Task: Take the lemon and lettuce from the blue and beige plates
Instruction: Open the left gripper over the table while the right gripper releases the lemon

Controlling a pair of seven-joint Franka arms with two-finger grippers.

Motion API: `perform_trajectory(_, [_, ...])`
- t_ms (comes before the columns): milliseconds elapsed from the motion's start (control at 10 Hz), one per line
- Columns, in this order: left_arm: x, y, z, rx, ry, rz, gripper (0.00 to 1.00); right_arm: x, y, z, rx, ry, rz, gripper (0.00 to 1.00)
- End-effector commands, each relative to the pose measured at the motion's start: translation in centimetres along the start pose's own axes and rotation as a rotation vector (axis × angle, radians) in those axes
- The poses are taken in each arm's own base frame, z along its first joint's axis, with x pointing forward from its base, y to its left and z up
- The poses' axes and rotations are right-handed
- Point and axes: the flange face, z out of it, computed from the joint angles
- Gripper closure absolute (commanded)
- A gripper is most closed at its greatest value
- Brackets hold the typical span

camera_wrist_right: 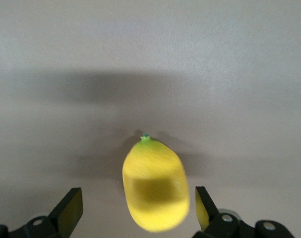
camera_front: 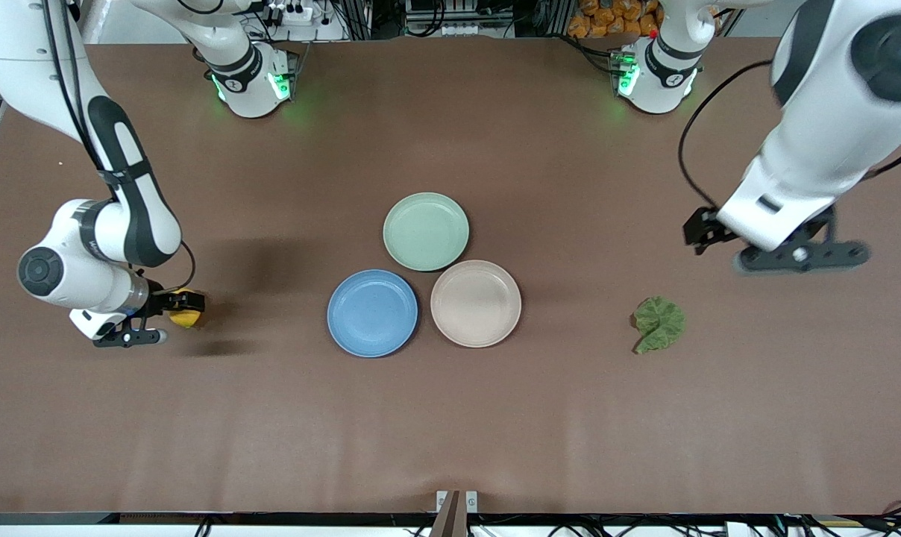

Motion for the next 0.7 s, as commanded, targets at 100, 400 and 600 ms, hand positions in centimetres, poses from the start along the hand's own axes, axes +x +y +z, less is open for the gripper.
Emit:
perform_trajectory(100, [-1.4, -4.5, -1.6, -0.125, -0.056, -0.061, 0.0, 1.8, -1.0, -13.0, 0.021, -0.058, -0.018, 0.0])
perform_trajectory(400, [-0.9, -7.5, -1.1, -0.133, -0.064, -0.117, 0.0, -1.6, -1.8, -24.3, 0.022, -0.049, -0.01, 0.0])
perform_trajectory(600, [-1.1, -8.0, -1.6, -0.132, -0.055, -0.124, 0.0, -4.7, -4.2, -29.2, 0.012, -0.027, 0.064, 0.0])
